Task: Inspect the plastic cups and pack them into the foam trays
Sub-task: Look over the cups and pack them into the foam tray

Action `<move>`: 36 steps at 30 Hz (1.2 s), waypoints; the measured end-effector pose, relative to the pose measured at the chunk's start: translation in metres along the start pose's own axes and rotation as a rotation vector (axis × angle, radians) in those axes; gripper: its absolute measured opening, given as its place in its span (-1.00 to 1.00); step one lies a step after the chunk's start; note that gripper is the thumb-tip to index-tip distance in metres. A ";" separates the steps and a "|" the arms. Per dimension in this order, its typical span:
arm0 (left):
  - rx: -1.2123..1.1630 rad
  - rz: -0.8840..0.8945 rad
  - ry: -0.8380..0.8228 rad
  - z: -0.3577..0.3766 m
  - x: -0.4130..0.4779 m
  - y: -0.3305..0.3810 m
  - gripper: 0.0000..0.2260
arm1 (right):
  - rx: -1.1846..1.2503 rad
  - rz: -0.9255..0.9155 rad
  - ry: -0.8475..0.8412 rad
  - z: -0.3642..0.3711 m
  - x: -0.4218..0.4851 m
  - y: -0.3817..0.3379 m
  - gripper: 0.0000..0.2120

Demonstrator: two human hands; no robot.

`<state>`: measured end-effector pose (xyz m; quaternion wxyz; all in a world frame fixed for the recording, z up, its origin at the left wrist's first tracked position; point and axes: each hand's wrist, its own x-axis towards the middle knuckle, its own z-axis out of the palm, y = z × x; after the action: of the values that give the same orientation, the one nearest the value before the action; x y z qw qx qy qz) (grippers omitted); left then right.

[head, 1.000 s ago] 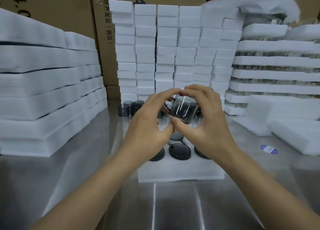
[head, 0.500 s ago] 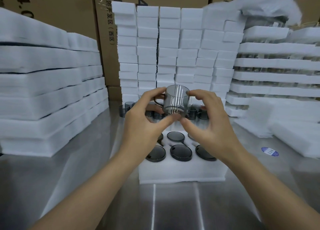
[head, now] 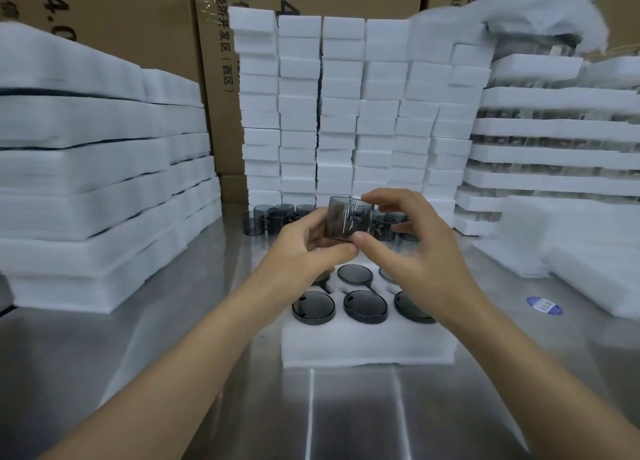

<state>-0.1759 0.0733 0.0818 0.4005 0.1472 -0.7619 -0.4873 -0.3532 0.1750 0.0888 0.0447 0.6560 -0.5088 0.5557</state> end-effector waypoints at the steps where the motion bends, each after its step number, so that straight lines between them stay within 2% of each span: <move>1: -0.053 -0.032 -0.008 0.001 0.000 0.001 -0.60 | 0.005 0.002 -0.001 0.001 0.000 0.000 -0.64; 4: -0.128 -0.091 -0.008 0.002 0.000 0.001 -0.59 | 0.129 0.087 -0.038 0.000 0.005 -0.003 -0.67; 6: -0.100 -0.093 -0.004 0.003 0.001 0.001 -0.62 | 0.290 0.178 -0.117 -0.005 0.008 -0.002 -0.73; 9: -0.041 -0.060 -0.057 0.004 0.001 0.000 -0.61 | 0.341 0.236 -0.247 -0.009 0.008 0.004 -0.84; 12: 0.154 -0.045 -0.066 0.004 0.005 -0.009 -0.54 | 0.298 0.266 -0.220 -0.008 0.006 0.016 -0.71; 14: 0.378 -0.088 0.018 0.002 0.006 -0.017 -0.46 | 0.185 0.304 -0.094 -0.011 0.005 0.029 -0.56; 16: 0.612 -0.212 0.048 -0.005 0.005 -0.027 -0.34 | -0.045 0.354 0.042 -0.023 0.005 0.049 -0.46; 19: 0.708 -0.489 -0.033 -0.020 0.001 -0.036 -0.13 | -0.477 0.514 0.044 -0.046 -0.005 0.085 -0.36; 20: 0.697 -0.554 -0.051 -0.022 -0.002 -0.036 -0.11 | -0.550 0.576 0.009 -0.051 -0.013 0.095 -0.34; 22: 0.668 -0.614 -0.015 -0.021 -0.007 -0.031 -0.24 | -0.578 0.643 -0.061 -0.056 -0.026 0.109 -0.33; 27: 0.319 -0.644 0.171 -0.006 -0.022 -0.021 -0.85 | -0.493 0.704 -0.093 -0.043 -0.033 0.111 -0.37; 28: 0.238 -0.640 0.186 -0.003 -0.022 -0.017 -0.89 | -0.485 0.701 -0.094 -0.040 -0.033 0.111 -0.38; 31: -0.048 -0.682 0.182 -0.001 -0.018 -0.017 -0.45 | -0.465 0.701 -0.088 -0.036 -0.033 0.114 -0.38; 33: -0.230 -0.722 0.174 0.001 -0.015 -0.012 -0.36 | -0.460 0.719 -0.090 -0.038 -0.033 0.118 -0.39; 36: -0.302 -0.690 0.170 0.001 -0.009 -0.017 -0.25 | -0.468 0.760 -0.109 -0.044 -0.031 0.123 -0.37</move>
<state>-0.1733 0.0716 0.0627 0.2919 0.3743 -0.5513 -0.6861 -0.4668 0.1626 0.0190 -0.0423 0.4233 -0.8273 0.3670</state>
